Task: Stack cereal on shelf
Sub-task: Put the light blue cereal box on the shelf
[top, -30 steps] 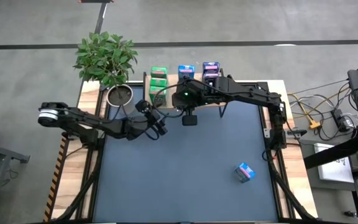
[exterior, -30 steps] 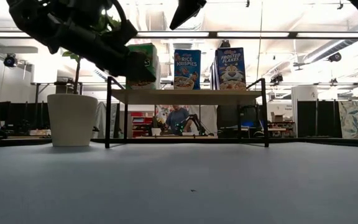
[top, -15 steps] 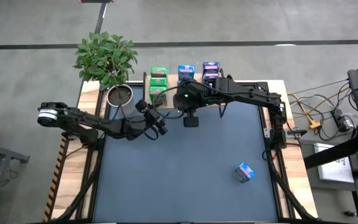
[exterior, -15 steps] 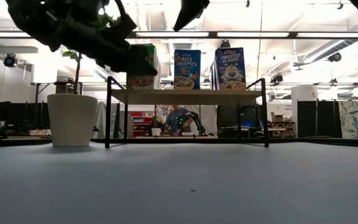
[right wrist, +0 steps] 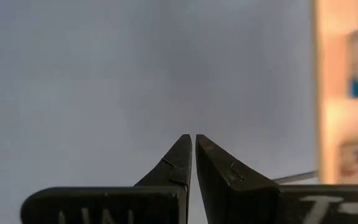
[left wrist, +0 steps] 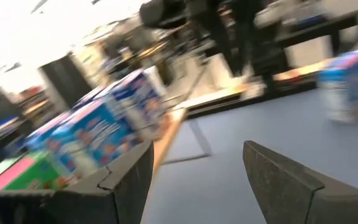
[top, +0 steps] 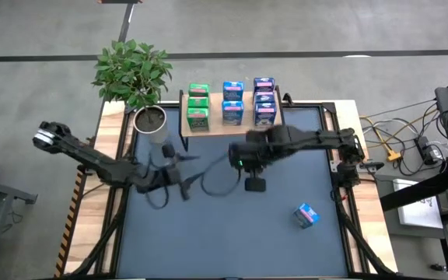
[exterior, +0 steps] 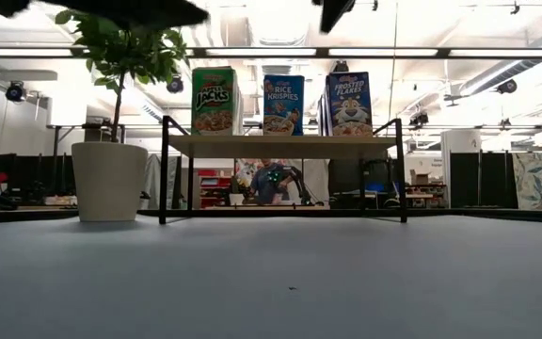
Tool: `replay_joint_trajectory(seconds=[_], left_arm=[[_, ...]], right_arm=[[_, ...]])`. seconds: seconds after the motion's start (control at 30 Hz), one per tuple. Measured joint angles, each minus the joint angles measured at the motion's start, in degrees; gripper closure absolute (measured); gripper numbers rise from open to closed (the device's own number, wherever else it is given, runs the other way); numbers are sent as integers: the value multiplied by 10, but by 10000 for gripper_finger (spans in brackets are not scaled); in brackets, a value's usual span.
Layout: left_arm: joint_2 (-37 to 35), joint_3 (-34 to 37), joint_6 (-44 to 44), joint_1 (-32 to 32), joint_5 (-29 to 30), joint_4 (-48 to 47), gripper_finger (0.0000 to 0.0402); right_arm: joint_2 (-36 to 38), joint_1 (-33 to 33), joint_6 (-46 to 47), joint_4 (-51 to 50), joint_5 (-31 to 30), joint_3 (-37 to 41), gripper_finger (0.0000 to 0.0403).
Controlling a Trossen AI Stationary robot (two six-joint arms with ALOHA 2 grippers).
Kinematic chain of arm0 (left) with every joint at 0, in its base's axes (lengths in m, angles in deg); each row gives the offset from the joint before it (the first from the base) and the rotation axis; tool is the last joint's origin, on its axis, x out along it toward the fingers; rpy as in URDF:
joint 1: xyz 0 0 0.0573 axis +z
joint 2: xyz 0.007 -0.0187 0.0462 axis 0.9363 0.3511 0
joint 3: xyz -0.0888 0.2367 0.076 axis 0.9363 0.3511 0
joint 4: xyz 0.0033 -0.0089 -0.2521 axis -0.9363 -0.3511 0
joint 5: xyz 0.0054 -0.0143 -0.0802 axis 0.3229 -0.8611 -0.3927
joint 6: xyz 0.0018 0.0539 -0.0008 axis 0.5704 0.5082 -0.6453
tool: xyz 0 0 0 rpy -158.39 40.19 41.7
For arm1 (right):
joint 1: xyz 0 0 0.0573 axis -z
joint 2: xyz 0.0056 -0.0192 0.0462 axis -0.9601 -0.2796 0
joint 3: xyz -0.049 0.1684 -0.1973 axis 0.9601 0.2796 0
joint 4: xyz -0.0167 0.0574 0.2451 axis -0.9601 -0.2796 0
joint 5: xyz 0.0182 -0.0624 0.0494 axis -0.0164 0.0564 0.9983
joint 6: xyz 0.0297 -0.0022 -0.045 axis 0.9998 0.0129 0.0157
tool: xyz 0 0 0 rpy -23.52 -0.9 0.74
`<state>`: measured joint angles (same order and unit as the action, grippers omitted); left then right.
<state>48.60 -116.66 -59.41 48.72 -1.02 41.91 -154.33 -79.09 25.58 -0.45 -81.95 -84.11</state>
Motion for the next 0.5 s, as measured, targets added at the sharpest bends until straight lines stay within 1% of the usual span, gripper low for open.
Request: replay_joint_trajectory(seconds=[0.1, 0.17, 0.23, 0.37, 0.5], left_arm=[[-29, 0, -4, -51, -2, -31, 171], [-43, 0, -8, -76, -2, -35, 171], [-50, 0, -9, -95, -2, -35, 171], [-57, 0, -9, -110, -1, -35, 171], [-58, 0, -10, -110, 0, -35, 171]], right_arm=[[9, -48, 64, -5, 0, 11, 390], [18, -84, 106, -5, -1, 27, 390], [28, -118, 153, -4, -15, 48, 390], [54, -183, 266, -4, -60, 107, 390], [93, -232, 408, -6, -60, 180, 390]])
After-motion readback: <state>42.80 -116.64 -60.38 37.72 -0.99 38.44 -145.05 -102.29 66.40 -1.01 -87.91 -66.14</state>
